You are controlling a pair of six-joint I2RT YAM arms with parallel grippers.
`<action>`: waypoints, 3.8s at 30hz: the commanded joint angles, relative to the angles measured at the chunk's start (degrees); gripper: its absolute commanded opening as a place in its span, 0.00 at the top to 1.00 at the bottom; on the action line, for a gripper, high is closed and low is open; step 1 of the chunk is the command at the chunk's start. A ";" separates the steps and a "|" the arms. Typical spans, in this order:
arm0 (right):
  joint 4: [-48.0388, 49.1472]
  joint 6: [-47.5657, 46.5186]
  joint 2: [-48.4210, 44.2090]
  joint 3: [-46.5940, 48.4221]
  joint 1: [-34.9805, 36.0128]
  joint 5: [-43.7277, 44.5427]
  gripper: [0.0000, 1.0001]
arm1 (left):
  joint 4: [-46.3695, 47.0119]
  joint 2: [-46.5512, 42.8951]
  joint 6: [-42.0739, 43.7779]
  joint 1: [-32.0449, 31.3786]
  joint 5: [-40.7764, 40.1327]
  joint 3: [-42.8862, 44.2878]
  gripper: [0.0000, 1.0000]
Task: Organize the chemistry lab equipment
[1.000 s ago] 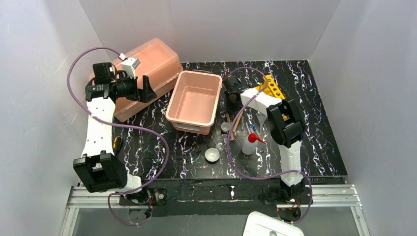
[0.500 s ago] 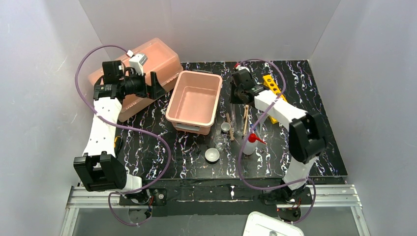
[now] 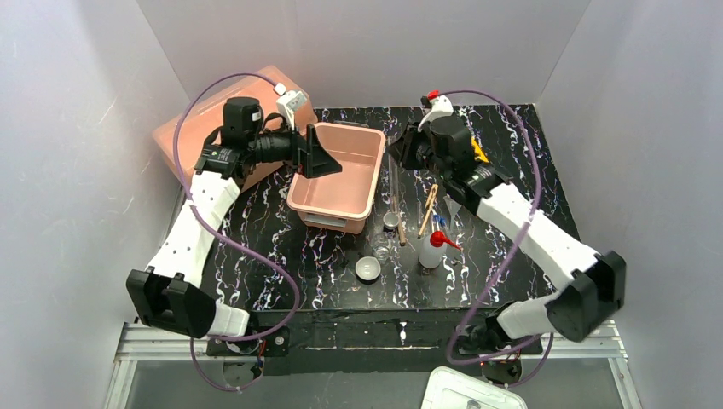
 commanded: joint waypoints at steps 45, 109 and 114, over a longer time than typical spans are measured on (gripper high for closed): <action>22.22 -9.02 -18.69 -4.72 15.74 3.38 0.47 | 28.83 -3.79 -4.13 -20.14 -7.24 -4.07 1.00; -0.74 -14.23 -12.37 1.99 -6.81 -16.07 0.83 | 7.66 -5.15 -0.77 -13.62 -5.03 2.72 0.02; -2.60 -21.29 -8.55 1.40 -13.83 -6.57 0.87 | -5.57 -1.07 15.01 -8.38 -14.27 7.43 0.02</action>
